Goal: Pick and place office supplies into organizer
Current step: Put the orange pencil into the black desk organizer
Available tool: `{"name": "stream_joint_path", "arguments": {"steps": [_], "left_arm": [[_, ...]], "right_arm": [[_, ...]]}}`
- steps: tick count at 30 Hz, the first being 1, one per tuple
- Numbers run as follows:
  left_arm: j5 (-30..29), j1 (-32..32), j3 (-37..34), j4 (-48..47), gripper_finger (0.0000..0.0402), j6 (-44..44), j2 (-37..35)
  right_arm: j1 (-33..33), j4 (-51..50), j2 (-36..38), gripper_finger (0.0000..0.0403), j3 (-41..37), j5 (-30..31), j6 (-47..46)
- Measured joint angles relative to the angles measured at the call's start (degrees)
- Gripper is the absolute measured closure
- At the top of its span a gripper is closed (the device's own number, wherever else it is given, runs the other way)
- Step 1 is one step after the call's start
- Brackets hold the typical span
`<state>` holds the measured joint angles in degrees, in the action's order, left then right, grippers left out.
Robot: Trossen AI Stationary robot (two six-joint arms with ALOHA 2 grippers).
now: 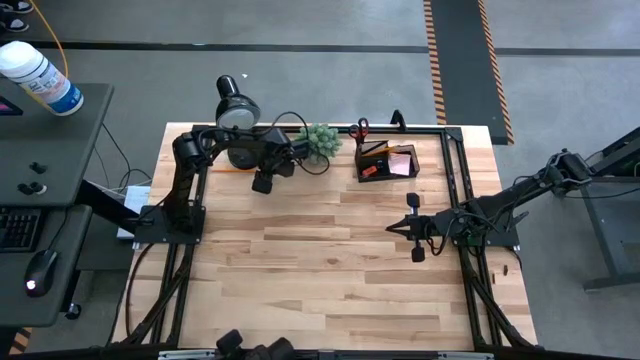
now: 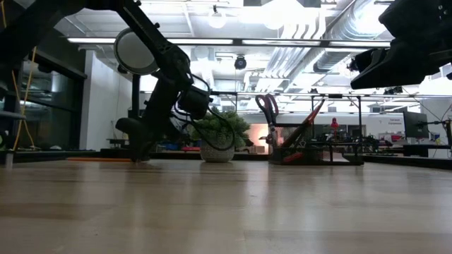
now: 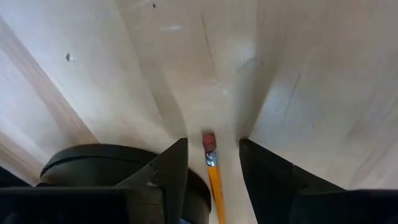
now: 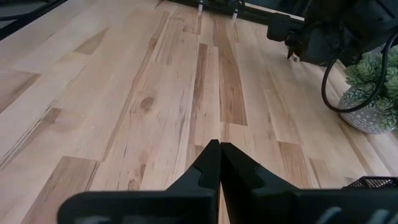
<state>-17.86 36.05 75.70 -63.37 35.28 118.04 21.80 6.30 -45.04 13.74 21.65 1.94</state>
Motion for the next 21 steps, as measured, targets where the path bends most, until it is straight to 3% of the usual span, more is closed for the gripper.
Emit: {"name": "stream_joint_path", "arguments": {"steps": [21], "left_arm": [[2.83,0.0,-0.07,0.22,0.0264,0.34,0.04]], "right_arm": [[0.0,-0.02,0.0,0.0402,0.0,0.0,-0.01]]}}
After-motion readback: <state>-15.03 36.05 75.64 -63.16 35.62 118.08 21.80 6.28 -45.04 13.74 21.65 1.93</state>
